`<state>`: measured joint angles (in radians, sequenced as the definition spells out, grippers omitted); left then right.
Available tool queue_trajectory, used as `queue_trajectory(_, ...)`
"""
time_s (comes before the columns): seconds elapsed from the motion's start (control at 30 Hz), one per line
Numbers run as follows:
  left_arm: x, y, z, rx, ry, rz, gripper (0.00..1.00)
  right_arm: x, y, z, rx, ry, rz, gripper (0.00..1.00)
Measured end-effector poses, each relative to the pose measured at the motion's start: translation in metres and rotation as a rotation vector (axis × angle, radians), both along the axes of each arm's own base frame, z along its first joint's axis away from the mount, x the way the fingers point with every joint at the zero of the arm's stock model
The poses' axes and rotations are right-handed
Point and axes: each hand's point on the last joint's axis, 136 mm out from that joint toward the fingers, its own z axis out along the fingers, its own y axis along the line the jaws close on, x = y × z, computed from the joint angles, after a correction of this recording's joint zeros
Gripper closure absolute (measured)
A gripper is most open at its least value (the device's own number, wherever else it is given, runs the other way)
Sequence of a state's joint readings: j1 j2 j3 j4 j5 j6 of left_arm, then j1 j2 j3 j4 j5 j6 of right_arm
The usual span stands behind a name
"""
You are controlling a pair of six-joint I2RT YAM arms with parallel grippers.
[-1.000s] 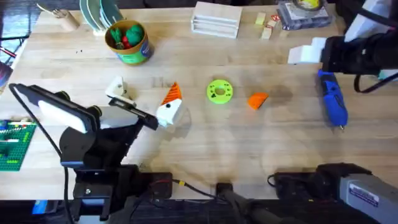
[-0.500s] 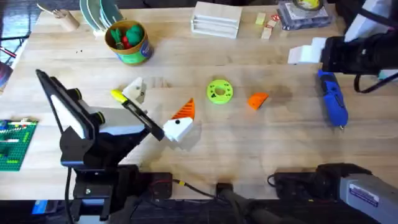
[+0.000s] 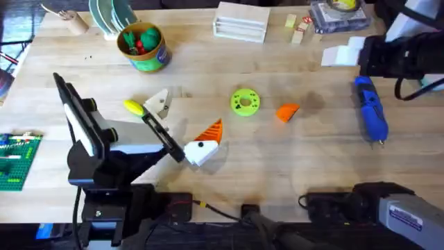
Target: Pick up the gripper from the table and insert it into the empty holder that is missing its gripper. Then pick up a screw, insert it into the mounting hole, and use the screwdriver to tighten it. Finally, clean up the table by picking up the vegetable and placing it into the bucket.
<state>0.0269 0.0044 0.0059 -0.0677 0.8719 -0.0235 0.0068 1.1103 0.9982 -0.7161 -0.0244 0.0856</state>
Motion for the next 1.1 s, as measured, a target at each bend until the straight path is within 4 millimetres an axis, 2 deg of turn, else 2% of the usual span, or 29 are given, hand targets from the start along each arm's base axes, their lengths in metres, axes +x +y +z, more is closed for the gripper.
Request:
queue_trajectory(0.17,-0.002,-0.002,0.000,-0.001,0.001,-0.014,0.008,-0.014,0.020,0.002,-0.040,0.052,0.131,0.007)
queue_trajectory(0.37,-0.005,-0.005,-0.001,-0.003,0.009,-0.041,0.008,-0.042,0.071,-0.002,-0.101,0.112,0.415,0.009)
queue_trajectory(0.47,-0.008,-0.006,-0.001,-0.004,0.010,-0.056,0.008,-0.050,0.089,-0.003,-0.111,0.111,0.501,0.007)
queue_trajectory(0.67,-0.015,-0.011,-0.002,-0.009,0.016,-0.107,0.008,-0.060,0.103,-0.008,-0.122,0.136,0.573,0.007)
queue_trajectory(0.77,-0.020,-0.015,-0.002,-0.011,0.019,-0.142,0.008,-0.064,0.106,-0.020,-0.138,0.197,0.603,0.009)
queue_trajectory(1.1,-0.027,-0.019,-0.002,-0.016,0.026,-0.191,0.008,-0.061,0.108,-0.063,-0.181,0.362,0.662,0.008)
